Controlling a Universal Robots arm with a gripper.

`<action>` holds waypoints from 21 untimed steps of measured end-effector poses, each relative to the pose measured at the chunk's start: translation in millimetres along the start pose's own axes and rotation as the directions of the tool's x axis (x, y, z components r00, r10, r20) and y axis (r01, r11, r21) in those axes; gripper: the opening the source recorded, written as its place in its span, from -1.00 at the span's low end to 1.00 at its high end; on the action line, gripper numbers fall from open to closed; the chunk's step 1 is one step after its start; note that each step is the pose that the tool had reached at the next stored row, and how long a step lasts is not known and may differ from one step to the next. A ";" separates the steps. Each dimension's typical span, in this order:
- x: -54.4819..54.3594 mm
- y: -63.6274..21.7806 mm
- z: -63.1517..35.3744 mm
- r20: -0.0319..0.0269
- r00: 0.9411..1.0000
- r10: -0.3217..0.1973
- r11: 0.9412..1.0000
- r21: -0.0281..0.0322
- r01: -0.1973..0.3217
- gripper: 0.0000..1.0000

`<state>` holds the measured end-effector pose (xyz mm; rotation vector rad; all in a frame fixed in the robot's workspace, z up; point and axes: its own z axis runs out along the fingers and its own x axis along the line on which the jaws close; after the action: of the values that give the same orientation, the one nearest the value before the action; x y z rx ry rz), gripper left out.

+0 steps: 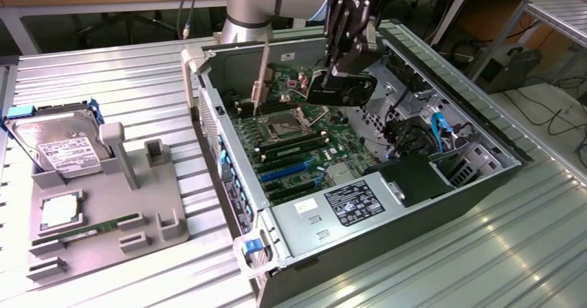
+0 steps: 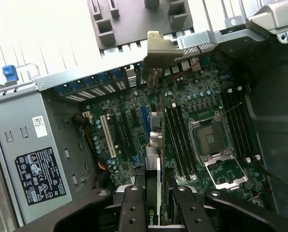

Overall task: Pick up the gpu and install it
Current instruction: 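Insert the gpu into the slot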

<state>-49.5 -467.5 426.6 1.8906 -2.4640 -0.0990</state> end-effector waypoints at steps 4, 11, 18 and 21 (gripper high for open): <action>-0.1 -0.4 4.0 -0.004 0.998 -0.061 0.998 0.000 0.061 -0.47; -0.5 -1.1 10.0 -0.009 0.989 -0.145 0.989 0.003 0.145 -0.47; -4.1 -6.7 16.2 -0.012 0.984 -0.178 0.984 0.003 0.178 -0.47; -6.5 -7.6 20.2 -0.013 0.981 -0.191 0.981 0.003 0.191 -0.47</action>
<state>-41.8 -462.6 406.0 2.1191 -2.2702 -0.0864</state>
